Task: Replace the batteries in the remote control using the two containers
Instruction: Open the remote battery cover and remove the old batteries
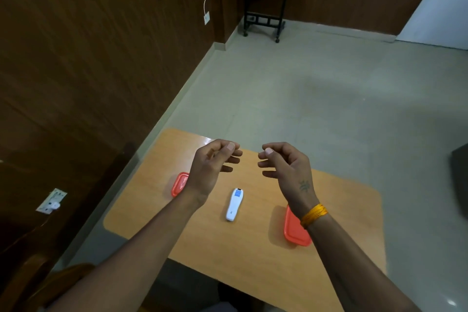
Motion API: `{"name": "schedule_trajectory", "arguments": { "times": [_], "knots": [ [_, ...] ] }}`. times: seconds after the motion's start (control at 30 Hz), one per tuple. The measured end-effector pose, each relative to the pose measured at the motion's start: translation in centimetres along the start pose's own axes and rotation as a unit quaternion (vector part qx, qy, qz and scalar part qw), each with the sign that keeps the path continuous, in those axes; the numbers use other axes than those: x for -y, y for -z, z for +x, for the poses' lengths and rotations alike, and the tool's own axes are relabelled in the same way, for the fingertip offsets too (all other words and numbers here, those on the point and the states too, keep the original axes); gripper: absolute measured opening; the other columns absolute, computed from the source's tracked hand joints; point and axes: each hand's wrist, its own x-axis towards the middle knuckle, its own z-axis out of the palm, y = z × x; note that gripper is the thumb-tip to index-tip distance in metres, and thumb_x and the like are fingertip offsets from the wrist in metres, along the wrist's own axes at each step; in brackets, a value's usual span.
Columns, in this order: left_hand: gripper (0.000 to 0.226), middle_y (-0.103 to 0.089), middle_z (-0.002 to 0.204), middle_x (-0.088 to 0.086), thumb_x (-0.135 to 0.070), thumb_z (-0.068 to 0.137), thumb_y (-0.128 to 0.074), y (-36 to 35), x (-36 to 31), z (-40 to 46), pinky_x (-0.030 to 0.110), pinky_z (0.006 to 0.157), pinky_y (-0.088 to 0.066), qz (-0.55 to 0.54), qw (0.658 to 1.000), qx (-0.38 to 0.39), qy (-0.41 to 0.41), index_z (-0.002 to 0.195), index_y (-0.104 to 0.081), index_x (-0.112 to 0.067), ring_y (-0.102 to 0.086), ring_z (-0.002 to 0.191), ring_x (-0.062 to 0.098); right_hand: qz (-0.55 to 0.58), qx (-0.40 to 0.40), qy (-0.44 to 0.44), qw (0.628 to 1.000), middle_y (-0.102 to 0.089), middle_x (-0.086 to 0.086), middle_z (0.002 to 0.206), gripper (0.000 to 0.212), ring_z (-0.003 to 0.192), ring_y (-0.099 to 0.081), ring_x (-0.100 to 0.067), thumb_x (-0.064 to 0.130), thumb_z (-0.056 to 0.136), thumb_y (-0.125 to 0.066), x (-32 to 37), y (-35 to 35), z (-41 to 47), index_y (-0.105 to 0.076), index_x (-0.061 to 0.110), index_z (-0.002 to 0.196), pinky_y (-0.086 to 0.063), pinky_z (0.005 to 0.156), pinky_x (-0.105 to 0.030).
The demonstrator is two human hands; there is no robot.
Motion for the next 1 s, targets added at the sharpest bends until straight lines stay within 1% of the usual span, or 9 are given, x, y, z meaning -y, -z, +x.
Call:
{"name": "schedule_trajectory", "arguments": {
  "times": [0.2, 0.4, 0.57, 0.67, 0.77, 0.87, 0.93, 1.0],
  "knots": [
    [0.029, -0.080, 0.107, 0.004, -0.034, 0.105, -0.056, 0.4, 1.7, 0.3, 0.046, 0.087, -0.061, 0.031, 0.999, 0.017, 0.019, 0.113, -0.075, -0.014, -0.077, 0.101, 0.022, -0.016, -0.012, -0.015, 1.000, -0.078, -0.005, 0.097, 0.016, 0.088, -0.078, -0.019, 0.022, 0.104, -0.060, -2.0, 0.1, 0.0, -0.074, 0.015, 0.108, -0.066, 0.077, -0.041],
    [0.035, -0.080, 0.105, 0.004, -0.042, 0.097, -0.058, 1.8, 3.6, 1.3, 0.041, 0.083, -0.060, 0.049, 0.996, 0.057, 0.044, 0.111, -0.076, -0.015, -0.076, 0.101, 0.025, -0.020, -0.043, -0.053, 0.997, -0.078, -0.005, 0.099, 0.017, 0.089, -0.077, -0.020, 0.024, 0.105, -0.059, -4.6, -0.9, -0.7, -0.074, 0.019, 0.109, -0.066, 0.077, -0.041],
    [0.036, -0.080, 0.105, 0.003, -0.045, 0.095, -0.058, 3.7, 6.7, 3.4, 0.044, 0.084, -0.059, 0.066, 0.989, 0.113, 0.064, 0.108, -0.076, -0.015, -0.076, 0.101, 0.026, -0.029, -0.083, -0.094, 0.992, -0.078, -0.003, 0.097, 0.017, 0.089, -0.077, -0.018, 0.027, 0.105, -0.059, -7.7, -3.0, -1.1, -0.074, 0.020, 0.107, -0.065, 0.076, -0.040],
    [0.034, -0.080, 0.103, 0.001, -0.043, 0.094, -0.061, 4.8, 9.1, 4.9, 0.045, 0.085, -0.058, 0.071, 0.983, 0.150, 0.078, 0.106, -0.076, -0.015, -0.076, 0.096, 0.021, -0.022, -0.119, -0.115, 0.986, -0.078, -0.003, 0.096, 0.016, 0.088, -0.077, -0.018, 0.028, 0.105, -0.061, -10.4, -4.9, -1.3, -0.074, 0.020, 0.104, -0.065, 0.075, -0.040],
    [0.024, -0.081, 0.101, -0.003, -0.035, 0.100, -0.063, 5.7, 11.8, 6.3, 0.044, 0.085, -0.059, 0.094, 0.975, 0.183, 0.080, 0.108, -0.075, -0.016, -0.076, 0.093, 0.013, 0.006, -0.160, -0.142, 0.977, -0.079, -0.004, 0.096, 0.016, 0.090, -0.077, -0.021, 0.029, 0.104, -0.063, -13.5, -6.4, -1.4, -0.075, 0.019, 0.104, -0.064, 0.074, -0.039],
    [0.016, -0.081, 0.100, -0.005, -0.026, 0.105, -0.063, 6.3, 14.7, 7.7, 0.043, 0.085, -0.059, 0.113, 0.971, 0.189, 0.093, 0.106, -0.076, -0.018, -0.076, 0.094, 0.014, 0.014, -0.180, -0.160, 0.971, -0.079, -0.004, 0.096, 0.016, 0.090, -0.077, -0.021, 0.029, 0.103, -0.063, -16.8, -7.6, -1.3, -0.075, 0.018, 0.104, -0.063, 0.072, -0.036],
    [0.015, -0.081, 0.098, -0.003, -0.026, 0.103, -0.064, 6.4, 17.1, 8.5, 0.042, 0.084, -0.058, 0.131, 0.970, 0.182, 0.097, 0.101, -0.077, -0.019, -0.075, 0.097, 0.019, 0.019, -0.186, -0.174, 0.967, -0.078, -0.005, 0.096, 0.015, 0.090, -0.077, -0.023, 0.028, 0.103, -0.064, -19.5, -8.1, -1.0, -0.075, 0.018, 0.103, -0.062, 0.071, -0.035],
    [0.015, -0.080, 0.095, 0.000, -0.026, 0.102, -0.065, 6.3, 20.0, 9.1, 0.045, 0.084, -0.059, 0.147, 0.971, 0.161, 0.098, 0.096, -0.078, -0.021, -0.074, 0.098, 0.024, 0.016, -0.181, -0.186, 0.966, -0.078, -0.006, 0.095, 0.014, 0.089, -0.077, -0.024, 0.026, 0.103, -0.064, -22.4, -8.3, -0.4, -0.075, 0.017, 0.101, -0.061, 0.071, -0.036]
  ]
}}
